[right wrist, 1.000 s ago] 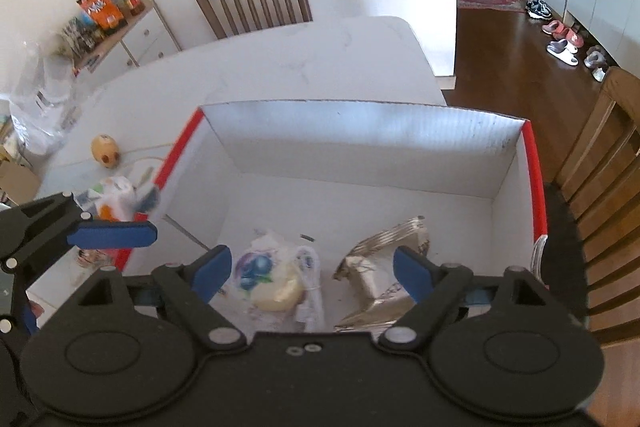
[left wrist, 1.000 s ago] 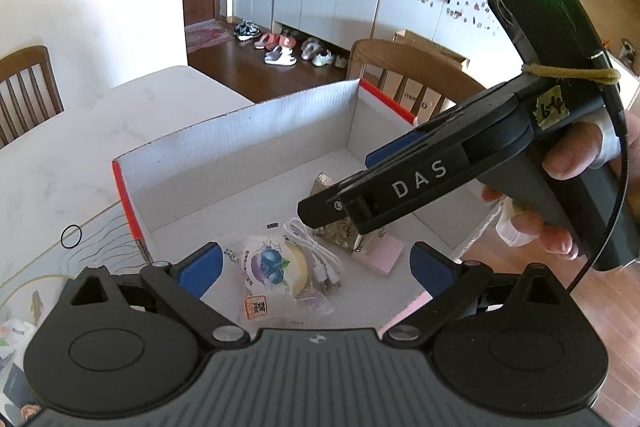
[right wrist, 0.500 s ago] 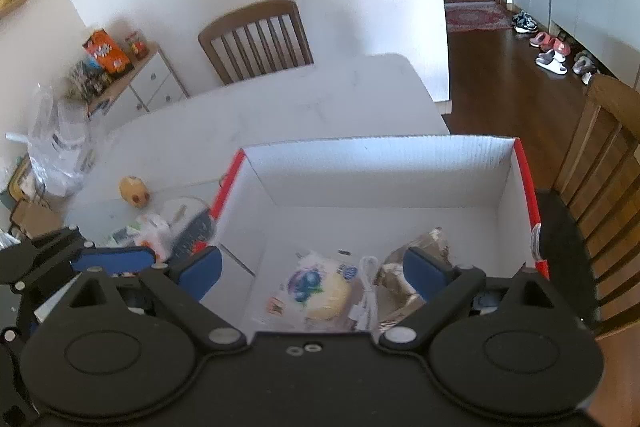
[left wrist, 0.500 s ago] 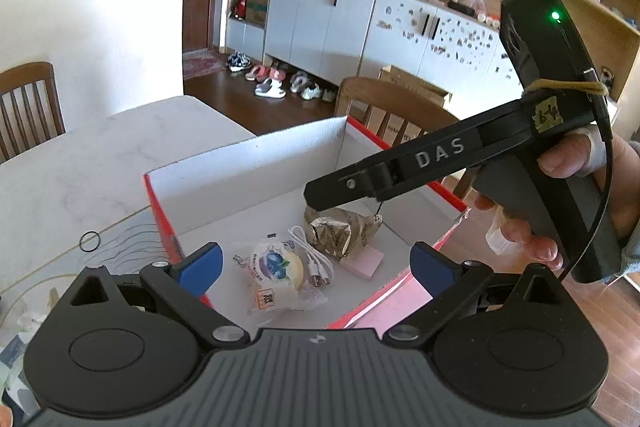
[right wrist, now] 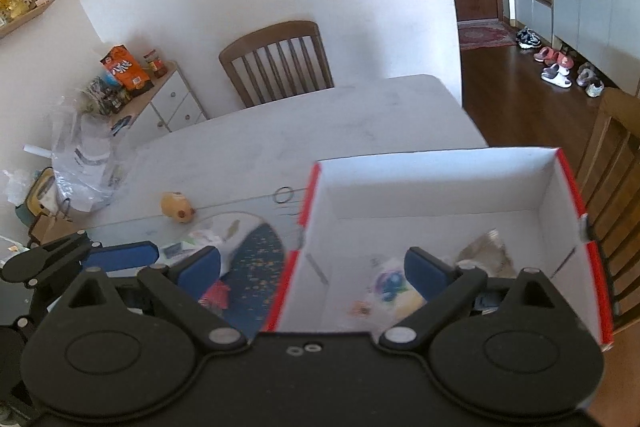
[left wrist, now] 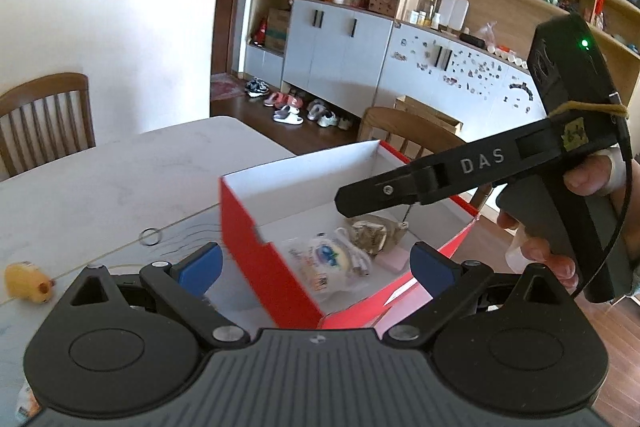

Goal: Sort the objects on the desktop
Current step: 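Withdraw both tools from the box back over the table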

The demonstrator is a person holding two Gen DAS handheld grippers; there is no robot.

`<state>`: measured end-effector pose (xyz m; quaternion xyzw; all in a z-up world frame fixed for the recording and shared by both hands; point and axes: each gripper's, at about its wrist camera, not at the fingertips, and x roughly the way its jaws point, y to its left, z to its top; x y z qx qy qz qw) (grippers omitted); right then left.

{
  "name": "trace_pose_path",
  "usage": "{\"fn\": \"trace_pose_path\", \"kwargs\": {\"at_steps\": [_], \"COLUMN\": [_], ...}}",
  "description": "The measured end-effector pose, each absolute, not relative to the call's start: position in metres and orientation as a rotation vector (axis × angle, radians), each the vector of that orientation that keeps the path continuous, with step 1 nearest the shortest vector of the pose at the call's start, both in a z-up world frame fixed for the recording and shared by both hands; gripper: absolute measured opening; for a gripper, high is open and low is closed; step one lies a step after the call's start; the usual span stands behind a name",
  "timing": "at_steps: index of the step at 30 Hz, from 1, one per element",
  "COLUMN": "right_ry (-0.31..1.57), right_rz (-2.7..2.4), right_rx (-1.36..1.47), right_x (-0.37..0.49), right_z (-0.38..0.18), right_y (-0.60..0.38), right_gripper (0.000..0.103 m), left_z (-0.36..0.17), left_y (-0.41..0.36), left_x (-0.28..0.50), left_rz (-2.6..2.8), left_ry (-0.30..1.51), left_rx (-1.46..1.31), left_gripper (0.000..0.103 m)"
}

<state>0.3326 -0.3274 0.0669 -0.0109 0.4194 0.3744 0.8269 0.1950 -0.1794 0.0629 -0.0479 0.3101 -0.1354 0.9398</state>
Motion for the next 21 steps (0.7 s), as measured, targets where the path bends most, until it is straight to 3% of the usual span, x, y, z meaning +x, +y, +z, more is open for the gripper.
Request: {"fn": "trace_pose_path", "kwargs": {"at_steps": [21], "right_ry": [0.879], "right_rz": [0.856], "right_rx": [-0.074], "right_x": [0.253], "right_z": [0.064], "right_y": [-0.239], "right_gripper": [0.099], "left_z": [0.048], "left_y": [-0.069], "left_x": [0.099], "left_rz": [-0.108], "left_ry": [0.589], "left_rx": [-0.099], "left_gripper": [0.101]}}
